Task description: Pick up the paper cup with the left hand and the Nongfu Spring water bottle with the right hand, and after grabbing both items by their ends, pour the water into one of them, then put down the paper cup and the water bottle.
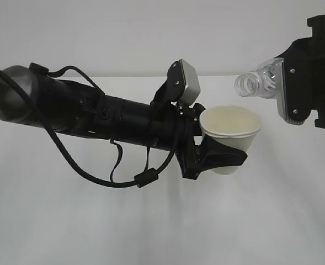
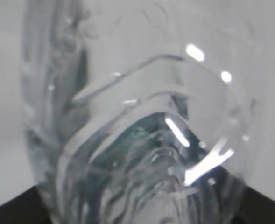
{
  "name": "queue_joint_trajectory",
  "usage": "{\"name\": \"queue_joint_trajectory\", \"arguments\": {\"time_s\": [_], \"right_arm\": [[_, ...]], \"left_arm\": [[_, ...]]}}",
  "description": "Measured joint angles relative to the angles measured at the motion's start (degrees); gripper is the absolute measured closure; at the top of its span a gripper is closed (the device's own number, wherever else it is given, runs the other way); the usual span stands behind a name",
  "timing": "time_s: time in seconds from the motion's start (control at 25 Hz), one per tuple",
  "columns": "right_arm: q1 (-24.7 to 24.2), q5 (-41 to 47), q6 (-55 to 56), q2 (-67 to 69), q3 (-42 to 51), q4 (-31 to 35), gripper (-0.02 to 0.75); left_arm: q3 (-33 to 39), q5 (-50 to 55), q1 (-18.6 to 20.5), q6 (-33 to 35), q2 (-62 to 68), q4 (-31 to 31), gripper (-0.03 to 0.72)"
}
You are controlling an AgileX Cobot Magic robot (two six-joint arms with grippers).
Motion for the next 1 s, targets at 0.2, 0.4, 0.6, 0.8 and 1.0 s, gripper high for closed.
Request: {"name": "queue_joint_trajectory", "arguments": {"time_s": [0.2,0.4,0.6,0.8,1.0], "right_arm": [[0.00,0.00,0.00,0.00,0.00,0.00,0.290],[0.00,0.00,0.00,0.00,0.00,0.00,0.290],[0.00,0.00,0.00,0.00,0.00,0.00,0.290],[0.00,0.00,-0.29,0.00,0.00,0.00,0.290],[0.00,0.00,-1.25,0.00,0.00,0.00,0.291]], "left_arm": [[0.00,0.00,0.00,0.00,0.00,-0.07,0.229],[0.00,0.09,0.00,0.00,0.00,-0.21,0.229],[0.00,0.09,0.00,0.00,0.00,-0.21,0.229],[0.00,0.09,0.00,0.00,0.00,-0.21,0.229],[0.00,0.09,0.00,0.00,0.00,-0.21,0.230]]}}
